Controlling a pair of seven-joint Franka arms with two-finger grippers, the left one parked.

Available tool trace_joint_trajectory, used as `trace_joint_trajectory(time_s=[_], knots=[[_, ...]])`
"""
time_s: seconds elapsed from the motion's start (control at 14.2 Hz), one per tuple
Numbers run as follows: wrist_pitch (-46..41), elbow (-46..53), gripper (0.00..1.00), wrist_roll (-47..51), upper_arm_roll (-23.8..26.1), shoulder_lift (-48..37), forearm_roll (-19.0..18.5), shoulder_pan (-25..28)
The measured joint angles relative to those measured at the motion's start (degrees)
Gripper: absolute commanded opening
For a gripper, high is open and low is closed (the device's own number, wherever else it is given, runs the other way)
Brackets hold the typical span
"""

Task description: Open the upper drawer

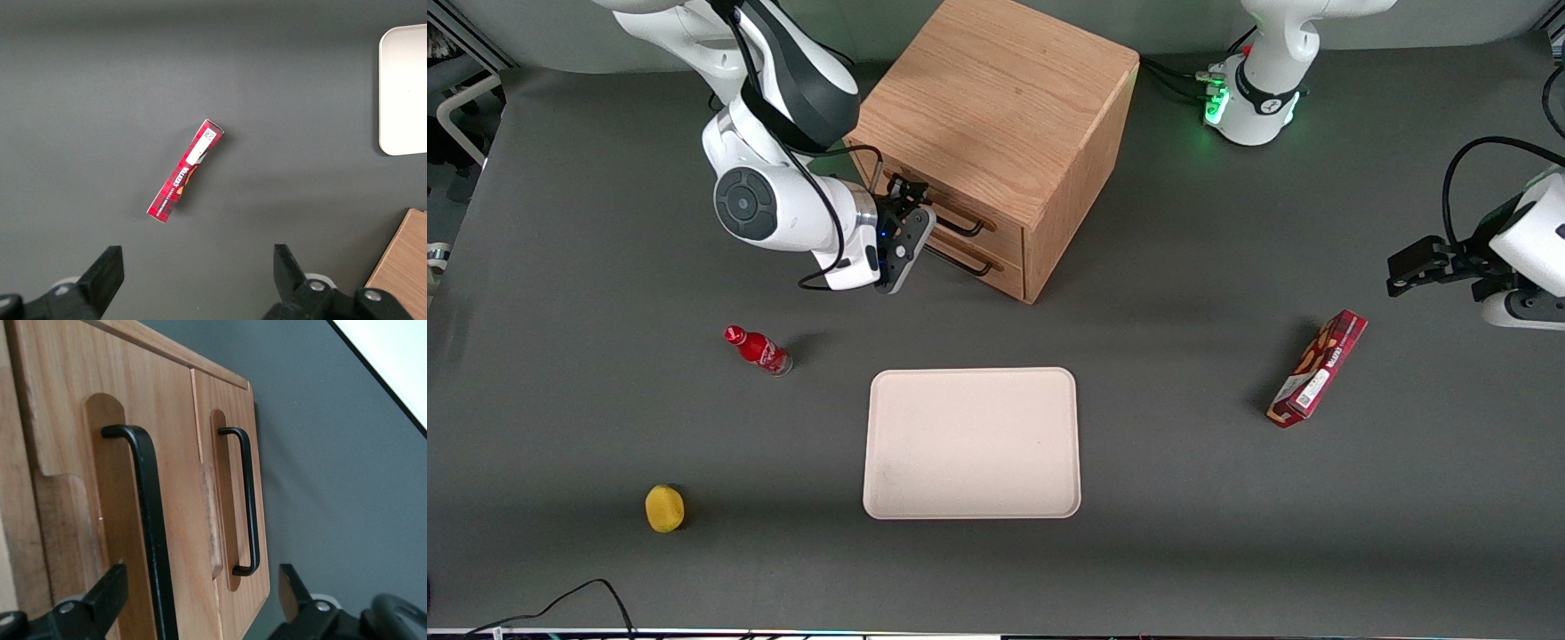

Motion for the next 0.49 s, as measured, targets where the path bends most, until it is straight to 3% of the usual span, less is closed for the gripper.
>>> trace_joint_trajectory(time_s=[0.49], knots=[[4.78,-2.99,1.0,-0.21,1.14,-0.13,0.0,0.0]])
